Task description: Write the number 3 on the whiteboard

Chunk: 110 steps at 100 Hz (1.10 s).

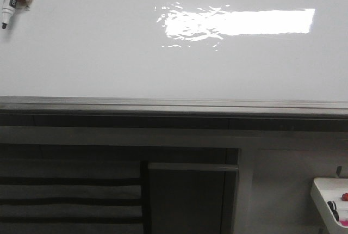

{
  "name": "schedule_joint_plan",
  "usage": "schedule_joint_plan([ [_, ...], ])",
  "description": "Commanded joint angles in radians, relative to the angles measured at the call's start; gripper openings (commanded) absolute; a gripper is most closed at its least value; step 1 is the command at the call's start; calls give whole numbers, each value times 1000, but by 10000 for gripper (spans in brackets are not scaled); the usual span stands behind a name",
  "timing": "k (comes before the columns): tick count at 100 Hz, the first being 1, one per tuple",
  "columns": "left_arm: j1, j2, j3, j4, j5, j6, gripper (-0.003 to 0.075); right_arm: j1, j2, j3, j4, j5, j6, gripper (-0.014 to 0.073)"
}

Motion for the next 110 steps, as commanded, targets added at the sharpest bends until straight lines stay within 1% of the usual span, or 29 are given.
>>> schedule_joint_plan([
  [1, -7, -30, 1, 0, -81, -10, -19, -6, -22, 24, -11, -85, -6, -79],
  [81, -7, -30, 1, 5, -81, -10, -19, -6, -22, 24, -11, -85, -6, -79],
  [98, -7, -30, 1, 5, -81, -10, -19, -6, -20, 22, -16, -131, -6, -79],
  [104, -7, -30, -1, 5, -81, -10, -19, -6, -21, 13, -16, -129, -6, -79],
  [110, -7, -30, -18, -3, -83, -12, -19, -6, -20, -17, -16, -85, -6, -79],
])
